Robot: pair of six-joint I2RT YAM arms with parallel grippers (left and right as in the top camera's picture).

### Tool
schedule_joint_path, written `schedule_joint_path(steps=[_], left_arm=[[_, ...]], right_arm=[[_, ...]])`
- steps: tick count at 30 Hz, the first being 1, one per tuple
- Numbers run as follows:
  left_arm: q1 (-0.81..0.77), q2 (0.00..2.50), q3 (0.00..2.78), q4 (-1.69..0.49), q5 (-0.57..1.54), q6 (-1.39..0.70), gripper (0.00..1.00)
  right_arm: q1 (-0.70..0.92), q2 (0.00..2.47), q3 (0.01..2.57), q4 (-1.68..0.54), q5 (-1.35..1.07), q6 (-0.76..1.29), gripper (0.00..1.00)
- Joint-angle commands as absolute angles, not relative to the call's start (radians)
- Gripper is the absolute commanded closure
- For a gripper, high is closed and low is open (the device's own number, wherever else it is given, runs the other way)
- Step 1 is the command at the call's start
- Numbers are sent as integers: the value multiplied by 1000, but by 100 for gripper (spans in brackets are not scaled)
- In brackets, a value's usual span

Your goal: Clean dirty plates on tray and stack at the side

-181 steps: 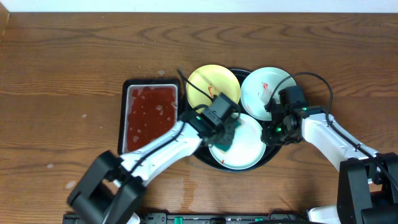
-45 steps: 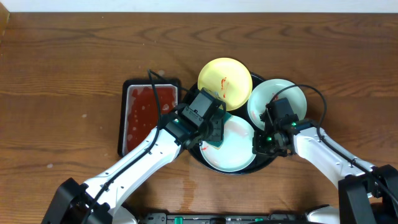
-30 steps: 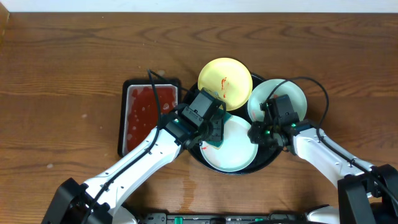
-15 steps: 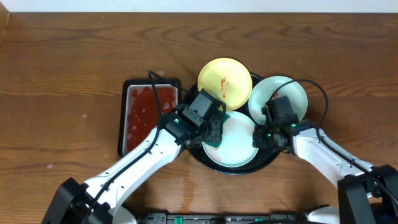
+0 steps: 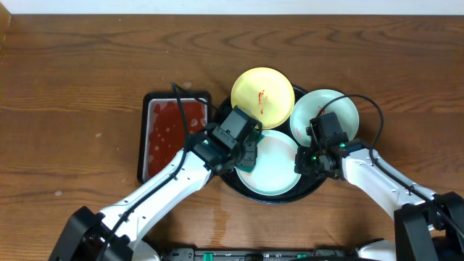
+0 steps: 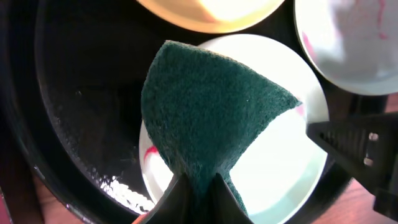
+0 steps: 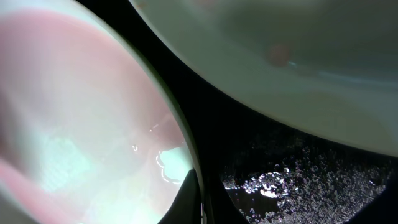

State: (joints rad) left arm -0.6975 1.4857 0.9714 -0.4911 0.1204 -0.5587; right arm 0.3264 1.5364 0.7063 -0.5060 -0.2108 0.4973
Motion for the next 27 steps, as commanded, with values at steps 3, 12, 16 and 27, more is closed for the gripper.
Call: schedule_joint_path(steps=[3, 12, 16, 27], left_arm=[[-704, 1513, 942, -435, 94, -582, 92], [-738, 1646, 938, -320, 99, -561, 92], [-738, 1710, 938, -277, 113, -516, 92], [-736, 1763, 939, -311, -219, -385, 92]], right_arm=[[336, 1545, 693, -527, -192, 512, 99], [336, 1545, 693, -527, -192, 512, 99], [336, 1545, 693, -527, -192, 512, 99], [336, 1545, 693, -528, -192, 511, 99]])
